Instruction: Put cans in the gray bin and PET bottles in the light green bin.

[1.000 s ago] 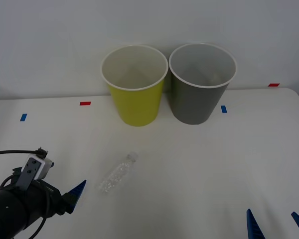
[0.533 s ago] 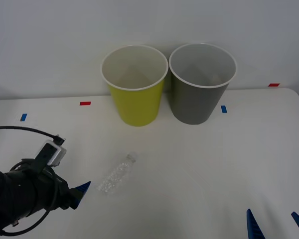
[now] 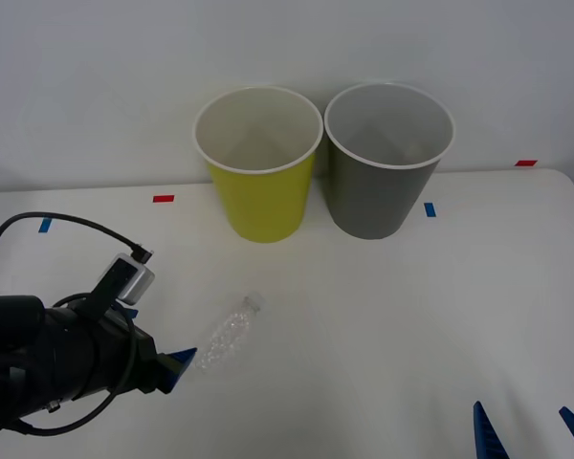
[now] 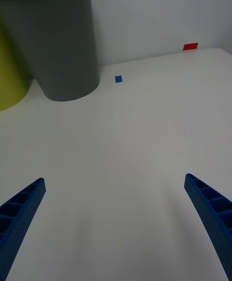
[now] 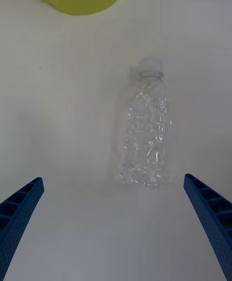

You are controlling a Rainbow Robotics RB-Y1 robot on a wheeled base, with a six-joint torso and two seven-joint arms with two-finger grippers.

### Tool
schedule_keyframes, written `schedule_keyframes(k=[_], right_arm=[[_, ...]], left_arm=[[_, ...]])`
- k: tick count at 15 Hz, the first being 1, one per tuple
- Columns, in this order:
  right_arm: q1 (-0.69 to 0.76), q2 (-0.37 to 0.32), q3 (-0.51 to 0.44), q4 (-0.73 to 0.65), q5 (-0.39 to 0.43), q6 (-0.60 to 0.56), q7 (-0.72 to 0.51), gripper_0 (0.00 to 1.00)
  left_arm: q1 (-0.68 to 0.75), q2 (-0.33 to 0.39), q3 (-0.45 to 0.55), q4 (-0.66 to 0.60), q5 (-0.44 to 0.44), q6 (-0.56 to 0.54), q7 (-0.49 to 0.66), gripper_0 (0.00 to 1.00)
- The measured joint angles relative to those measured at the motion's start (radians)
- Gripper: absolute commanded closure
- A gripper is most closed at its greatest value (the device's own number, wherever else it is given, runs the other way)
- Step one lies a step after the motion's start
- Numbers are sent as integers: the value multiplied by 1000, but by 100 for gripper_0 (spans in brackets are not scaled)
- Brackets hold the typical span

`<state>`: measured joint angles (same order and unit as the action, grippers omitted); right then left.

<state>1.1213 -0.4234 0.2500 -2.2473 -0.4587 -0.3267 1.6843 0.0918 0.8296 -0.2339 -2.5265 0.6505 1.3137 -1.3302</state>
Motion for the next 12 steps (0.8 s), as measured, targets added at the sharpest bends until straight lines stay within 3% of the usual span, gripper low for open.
schedule_keyframes(k=[3, 12], right_arm=[[0, 0, 0, 0, 0, 0, 0, 0], [0, 0, 0, 0, 0, 0, 0, 0]], left_arm=[[-64, 19, -92, 5, -22, -2, 96, 0], [-348, -16, -315, 116, -66, 113, 96, 0]])
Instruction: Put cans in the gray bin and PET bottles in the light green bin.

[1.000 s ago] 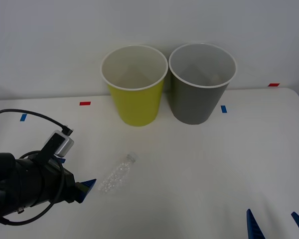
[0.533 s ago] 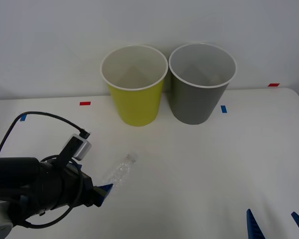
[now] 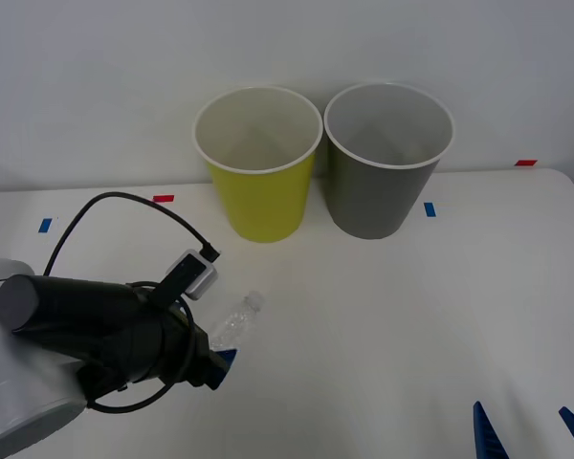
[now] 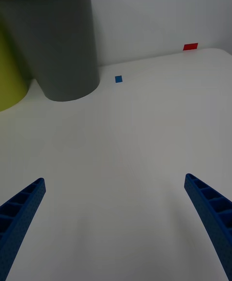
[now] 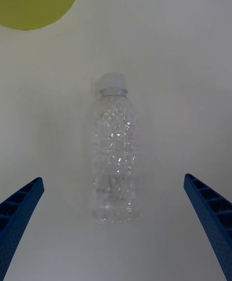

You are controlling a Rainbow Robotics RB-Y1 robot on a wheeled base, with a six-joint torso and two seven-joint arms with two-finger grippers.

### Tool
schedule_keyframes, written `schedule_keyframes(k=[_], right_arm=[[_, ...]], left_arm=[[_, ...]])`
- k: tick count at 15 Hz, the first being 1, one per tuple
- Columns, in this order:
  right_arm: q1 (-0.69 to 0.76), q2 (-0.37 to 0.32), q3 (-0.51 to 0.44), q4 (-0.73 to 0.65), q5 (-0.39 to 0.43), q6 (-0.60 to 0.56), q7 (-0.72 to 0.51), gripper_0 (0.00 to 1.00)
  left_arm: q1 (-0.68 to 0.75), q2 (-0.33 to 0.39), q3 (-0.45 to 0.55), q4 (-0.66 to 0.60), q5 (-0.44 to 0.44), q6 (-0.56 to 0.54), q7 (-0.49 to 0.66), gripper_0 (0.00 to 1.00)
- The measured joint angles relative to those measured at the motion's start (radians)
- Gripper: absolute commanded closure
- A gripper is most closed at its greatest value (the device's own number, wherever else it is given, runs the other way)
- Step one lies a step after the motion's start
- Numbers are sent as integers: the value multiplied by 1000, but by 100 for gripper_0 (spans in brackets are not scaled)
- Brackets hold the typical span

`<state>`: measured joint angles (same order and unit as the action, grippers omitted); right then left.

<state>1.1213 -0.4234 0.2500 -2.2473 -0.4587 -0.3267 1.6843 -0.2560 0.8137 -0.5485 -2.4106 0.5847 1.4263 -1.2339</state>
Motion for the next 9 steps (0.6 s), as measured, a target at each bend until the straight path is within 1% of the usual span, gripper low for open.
schedule_keyframes(k=[1, 5, 7, 9], right_arm=[[0, 0, 0, 0, 0, 0, 0, 0], [0, 0, 0, 0, 0, 0, 0, 0], [0, 0, 0, 0, 0, 0, 0, 0], [0, 0, 0, 0, 0, 0, 0, 0]], left_arm=[[-22, -17, -12, 16, 0, 18, -3, 0], [-85, -118, -28, 60, -1, 150, -14, 0], [-111, -159, -29, 99, -2, 167, -20, 0], [-145, -192, -47, 151, -15, 181, -50, 0]])
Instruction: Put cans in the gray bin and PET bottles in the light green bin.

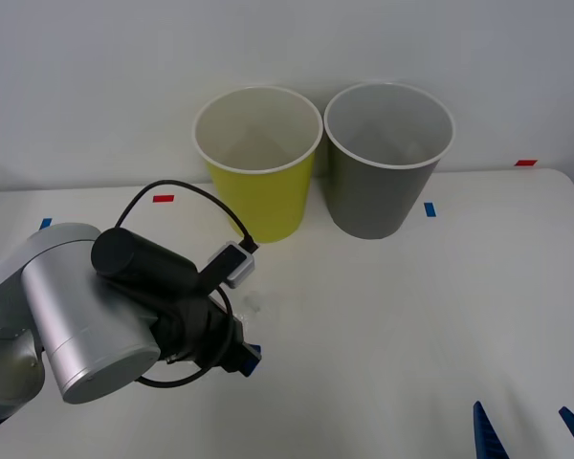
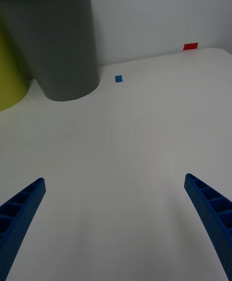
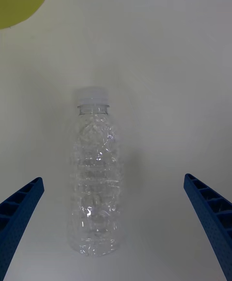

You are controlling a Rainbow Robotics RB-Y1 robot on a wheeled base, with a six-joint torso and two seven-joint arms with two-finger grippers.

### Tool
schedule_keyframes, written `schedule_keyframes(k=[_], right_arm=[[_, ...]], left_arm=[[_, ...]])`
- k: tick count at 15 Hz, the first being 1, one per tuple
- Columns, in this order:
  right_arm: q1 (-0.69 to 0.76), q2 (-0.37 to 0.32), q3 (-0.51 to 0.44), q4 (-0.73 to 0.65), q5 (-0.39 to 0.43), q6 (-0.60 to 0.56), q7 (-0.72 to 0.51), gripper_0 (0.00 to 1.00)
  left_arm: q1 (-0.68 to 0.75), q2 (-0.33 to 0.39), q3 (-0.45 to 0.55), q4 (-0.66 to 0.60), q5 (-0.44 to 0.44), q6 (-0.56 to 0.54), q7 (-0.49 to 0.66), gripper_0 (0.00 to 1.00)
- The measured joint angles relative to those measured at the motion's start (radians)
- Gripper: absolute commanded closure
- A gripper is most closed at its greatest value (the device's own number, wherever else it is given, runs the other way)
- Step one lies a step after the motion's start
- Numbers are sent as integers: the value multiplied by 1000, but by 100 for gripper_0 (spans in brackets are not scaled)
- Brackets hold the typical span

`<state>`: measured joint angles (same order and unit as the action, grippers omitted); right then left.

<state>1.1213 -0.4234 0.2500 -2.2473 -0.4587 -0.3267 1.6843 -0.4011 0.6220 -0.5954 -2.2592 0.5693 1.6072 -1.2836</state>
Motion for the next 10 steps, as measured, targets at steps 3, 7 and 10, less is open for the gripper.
schedule_keyframes(k=[3, 7, 10], right_arm=[[0, 0, 0, 0, 0, 0, 0, 0], [0, 0, 0, 0, 0, 0, 0, 0], [0, 0, 0, 0, 0, 0, 0, 0]], left_arm=[[-74, -15, -87, 71, -46, 8, -3, 0], [-110, -57, -93, 142, -28, 62, 3, 0], [-113, -73, -88, 203, -33, 65, 7, 0]])
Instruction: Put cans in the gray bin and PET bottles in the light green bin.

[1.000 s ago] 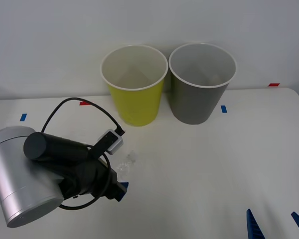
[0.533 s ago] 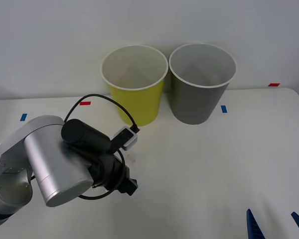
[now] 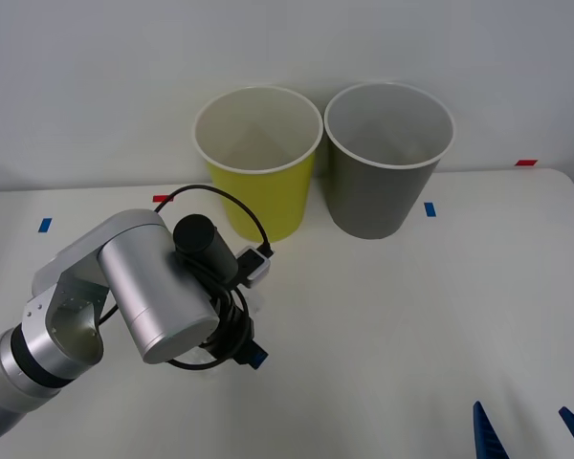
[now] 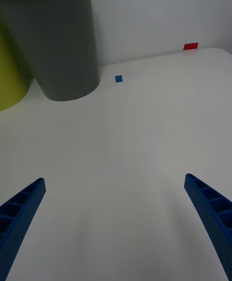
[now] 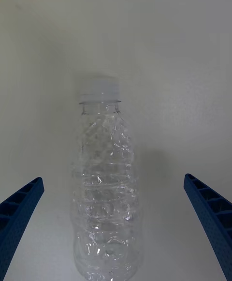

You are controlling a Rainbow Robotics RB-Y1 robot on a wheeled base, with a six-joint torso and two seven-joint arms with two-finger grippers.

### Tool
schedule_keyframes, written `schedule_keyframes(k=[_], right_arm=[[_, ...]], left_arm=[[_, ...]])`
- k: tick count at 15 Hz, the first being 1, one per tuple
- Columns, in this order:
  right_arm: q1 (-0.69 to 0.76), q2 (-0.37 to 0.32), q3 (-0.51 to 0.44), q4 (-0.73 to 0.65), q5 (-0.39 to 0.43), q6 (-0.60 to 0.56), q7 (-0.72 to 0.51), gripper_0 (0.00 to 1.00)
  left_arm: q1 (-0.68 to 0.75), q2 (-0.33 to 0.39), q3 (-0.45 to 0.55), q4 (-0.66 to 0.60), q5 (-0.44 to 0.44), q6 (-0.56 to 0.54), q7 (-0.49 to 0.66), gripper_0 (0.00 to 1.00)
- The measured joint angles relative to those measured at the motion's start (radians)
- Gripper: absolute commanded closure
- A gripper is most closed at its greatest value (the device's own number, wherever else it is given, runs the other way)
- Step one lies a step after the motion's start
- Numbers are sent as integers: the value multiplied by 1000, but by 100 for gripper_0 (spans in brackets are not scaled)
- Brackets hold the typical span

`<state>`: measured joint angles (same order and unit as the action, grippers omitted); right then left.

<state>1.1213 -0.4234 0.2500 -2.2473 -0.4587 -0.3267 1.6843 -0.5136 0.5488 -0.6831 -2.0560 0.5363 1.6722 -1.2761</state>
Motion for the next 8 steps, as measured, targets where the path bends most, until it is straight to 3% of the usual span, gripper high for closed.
schedule_keyframes(k=[8], right_arm=[[0, 0, 0, 0, 0, 0, 0, 0]], left_arm=[[-4, -54, 2, 55, -9, 2, 24, 0]])
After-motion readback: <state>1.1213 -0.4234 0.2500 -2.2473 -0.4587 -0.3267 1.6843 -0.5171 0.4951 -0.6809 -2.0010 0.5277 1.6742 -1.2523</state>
